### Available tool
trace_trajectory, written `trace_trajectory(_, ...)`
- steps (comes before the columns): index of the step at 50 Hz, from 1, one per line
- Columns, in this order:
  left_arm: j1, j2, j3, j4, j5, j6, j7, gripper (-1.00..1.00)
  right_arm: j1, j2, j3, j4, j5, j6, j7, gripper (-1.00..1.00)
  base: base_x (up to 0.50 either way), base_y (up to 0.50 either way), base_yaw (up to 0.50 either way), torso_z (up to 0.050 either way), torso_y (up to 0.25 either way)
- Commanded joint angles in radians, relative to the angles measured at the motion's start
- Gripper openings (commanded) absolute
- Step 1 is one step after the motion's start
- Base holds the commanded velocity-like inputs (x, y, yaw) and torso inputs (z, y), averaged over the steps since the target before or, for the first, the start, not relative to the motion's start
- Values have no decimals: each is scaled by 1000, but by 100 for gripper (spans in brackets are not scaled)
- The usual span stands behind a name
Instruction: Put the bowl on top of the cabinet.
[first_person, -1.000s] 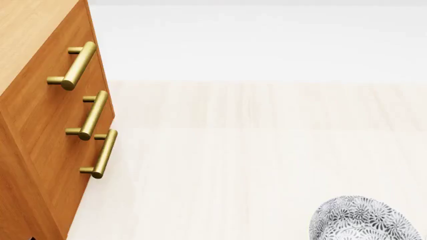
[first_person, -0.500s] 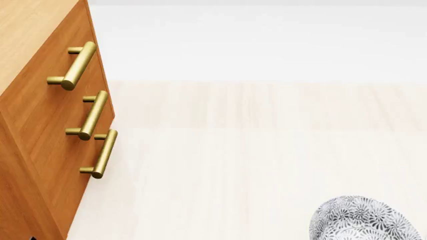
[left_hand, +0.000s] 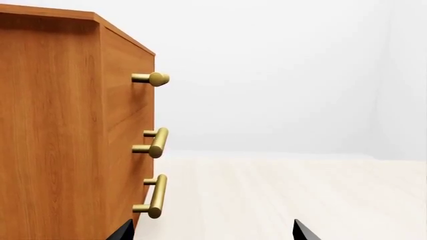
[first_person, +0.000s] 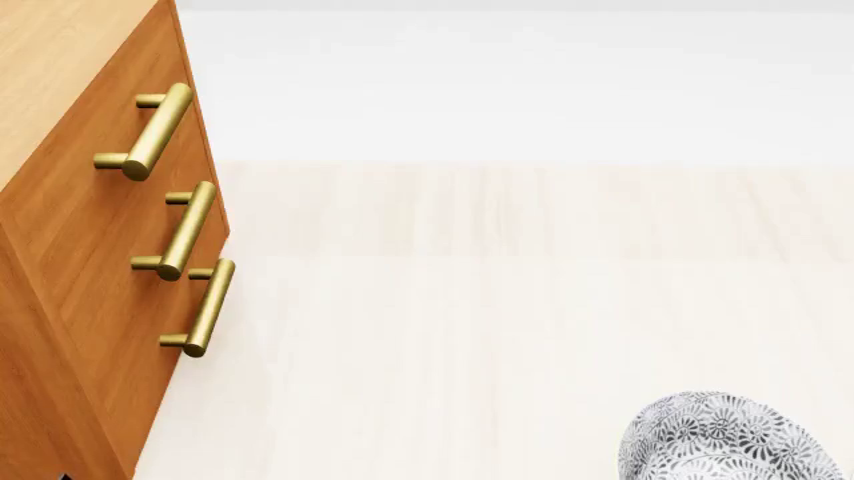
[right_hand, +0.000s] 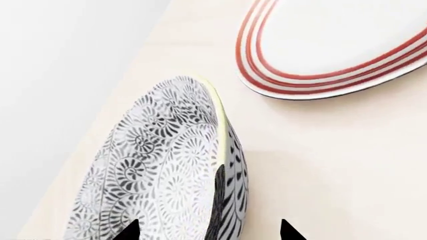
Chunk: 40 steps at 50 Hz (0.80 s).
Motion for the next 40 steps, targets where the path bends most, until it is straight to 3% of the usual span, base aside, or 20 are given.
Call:
trace_trajectory(1, -2, -2, 3, -2, -2, 2, -1, 100, 46, -5, -19, 55, -7, 21, 2, 100, 0, 0, 0, 0, 0)
trace_trajectory(12, -4, -5, 4, -3, -8, 1, -3, 100, 36, -5, -11, 47, 0, 15, 7, 100, 0, 0, 0, 0, 0)
trace_trajectory(13, -4, -5, 4, -3, -8, 1, -3, 100, 35, -5, -9, 46, 2, 14, 8, -100, 0, 0, 0, 0, 0)
trace_trajectory(40, -2, -11, 6, -2, -17, 7, -9, 100, 6, -14, 11, 24, 8, -16, 1, -100, 0, 0, 0, 0, 0)
